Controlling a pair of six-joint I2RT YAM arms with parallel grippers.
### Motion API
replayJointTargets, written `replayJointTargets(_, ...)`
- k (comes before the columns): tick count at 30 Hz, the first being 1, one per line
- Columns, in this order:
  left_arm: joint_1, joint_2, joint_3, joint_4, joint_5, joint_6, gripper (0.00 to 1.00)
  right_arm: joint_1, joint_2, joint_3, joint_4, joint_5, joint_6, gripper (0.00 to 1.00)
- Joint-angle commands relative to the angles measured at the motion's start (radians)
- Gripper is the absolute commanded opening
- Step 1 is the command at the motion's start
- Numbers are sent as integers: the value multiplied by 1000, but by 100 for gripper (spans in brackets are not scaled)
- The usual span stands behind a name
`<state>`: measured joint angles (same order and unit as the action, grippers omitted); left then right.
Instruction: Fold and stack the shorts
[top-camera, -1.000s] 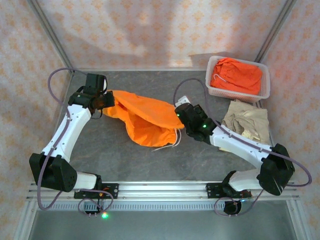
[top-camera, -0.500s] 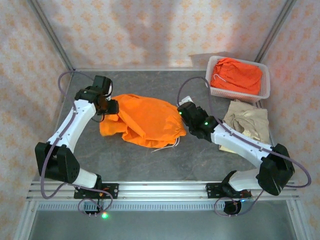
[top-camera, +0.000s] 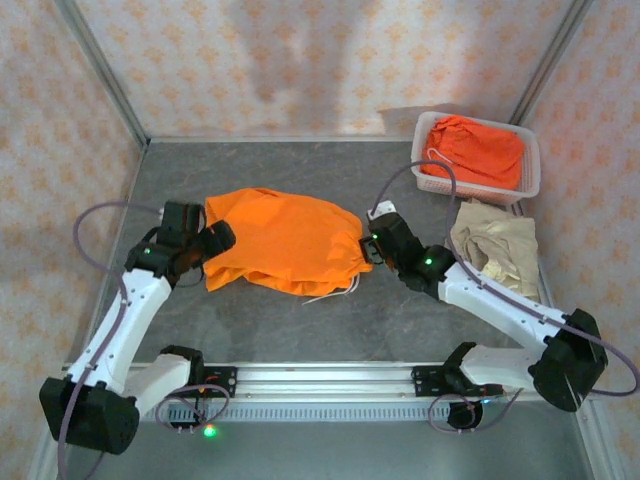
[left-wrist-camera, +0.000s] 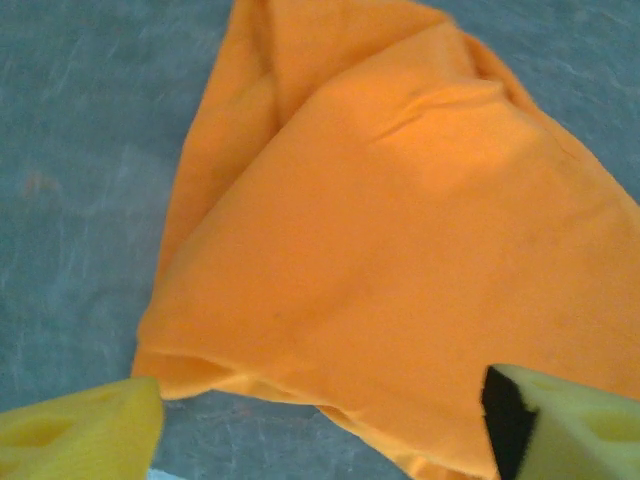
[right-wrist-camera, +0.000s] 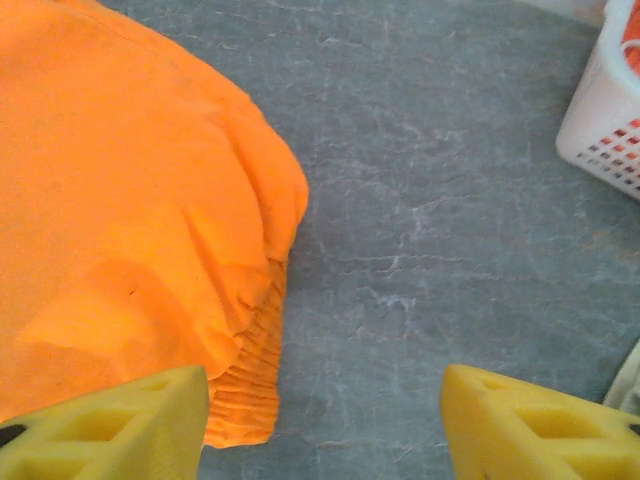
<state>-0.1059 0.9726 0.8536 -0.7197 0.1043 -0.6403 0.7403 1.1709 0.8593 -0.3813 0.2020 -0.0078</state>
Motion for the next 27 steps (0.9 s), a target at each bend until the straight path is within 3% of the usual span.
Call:
replayJointTargets(1, 30, -99, -89, 64, -15, -292, 98, -1, -44, -26, 44, -38, 81, 64)
replayJointTargets(10, 130, -141, -277, 253, 157, -702, 100, -2, -59, -64, 90, -57, 164, 65)
replayJointTargets(17, 205, -117, -350, 356, 216, -789, 99, -2, -71, -101, 113, -62, 196, 64)
replayJointTargets(22, 247, -17, -367, 444, 293, -802, 86, -1, -66, -127, 138, -91, 257, 63)
replayJointTargets(27, 255, 44, -341, 479, 295, -786, 69, -2, -68, -145, 163, -110, 371, 64)
